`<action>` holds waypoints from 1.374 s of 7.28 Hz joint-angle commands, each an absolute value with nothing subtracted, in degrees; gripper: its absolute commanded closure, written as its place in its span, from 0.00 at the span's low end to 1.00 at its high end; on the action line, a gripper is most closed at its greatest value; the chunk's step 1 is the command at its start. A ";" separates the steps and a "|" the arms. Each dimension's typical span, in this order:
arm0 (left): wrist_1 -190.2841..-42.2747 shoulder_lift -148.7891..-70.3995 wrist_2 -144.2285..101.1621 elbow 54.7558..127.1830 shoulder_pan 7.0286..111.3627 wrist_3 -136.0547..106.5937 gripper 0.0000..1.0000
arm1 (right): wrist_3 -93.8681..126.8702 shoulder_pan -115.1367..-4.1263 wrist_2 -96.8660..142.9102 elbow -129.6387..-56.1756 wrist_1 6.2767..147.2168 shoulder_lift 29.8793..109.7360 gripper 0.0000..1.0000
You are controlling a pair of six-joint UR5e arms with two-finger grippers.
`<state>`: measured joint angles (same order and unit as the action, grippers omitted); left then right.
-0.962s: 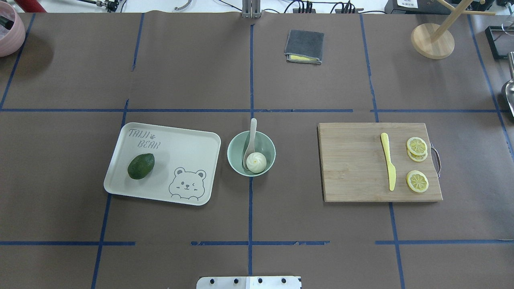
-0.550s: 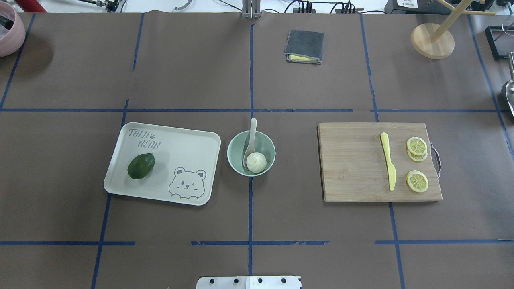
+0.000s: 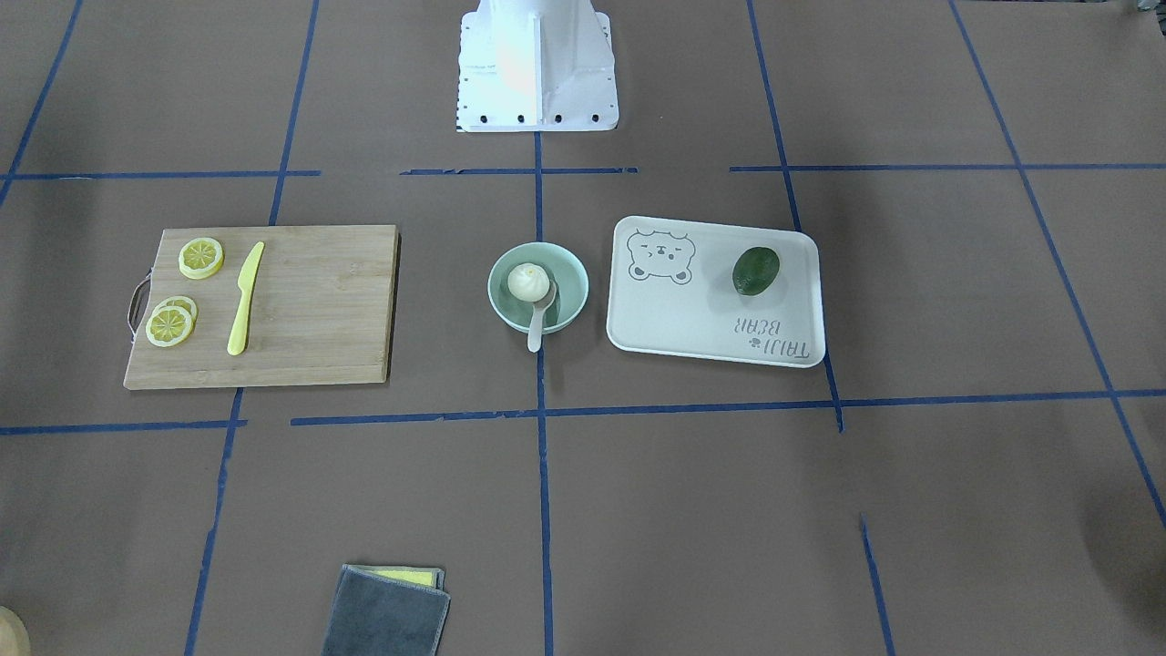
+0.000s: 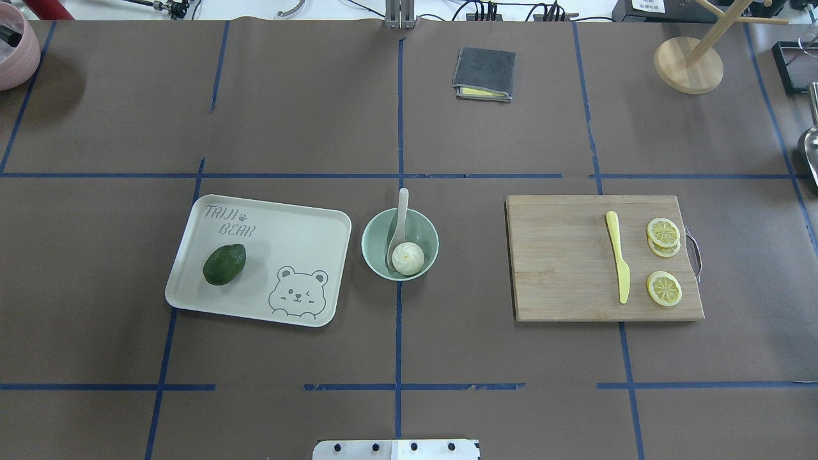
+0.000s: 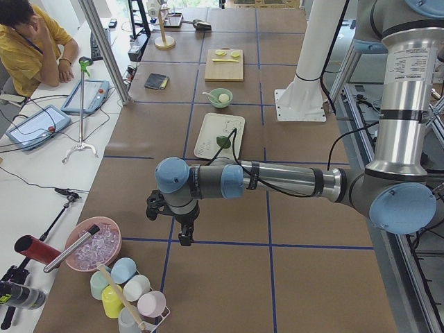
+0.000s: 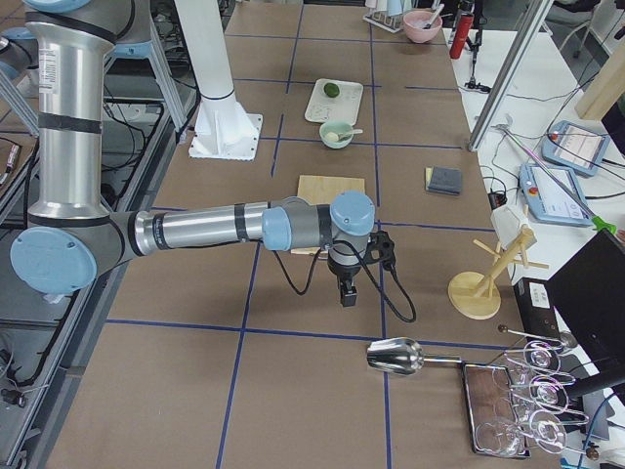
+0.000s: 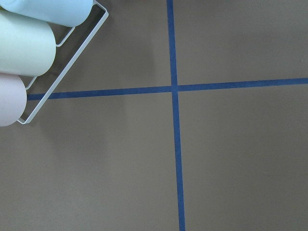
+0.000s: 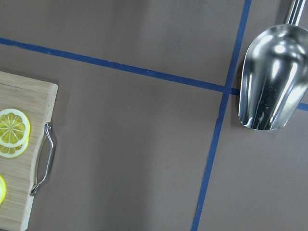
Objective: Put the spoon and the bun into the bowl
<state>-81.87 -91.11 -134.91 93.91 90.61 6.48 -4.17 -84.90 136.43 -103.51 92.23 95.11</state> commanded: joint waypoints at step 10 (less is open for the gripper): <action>-82.09 -89.30 -135.00 94.31 90.62 10.72 0.00 | -4.13 -84.81 136.84 -103.45 92.29 94.92 0.00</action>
<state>-82.08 -89.36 -135.00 94.32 90.62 10.73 -4.13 -84.82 136.78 -103.39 92.29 94.92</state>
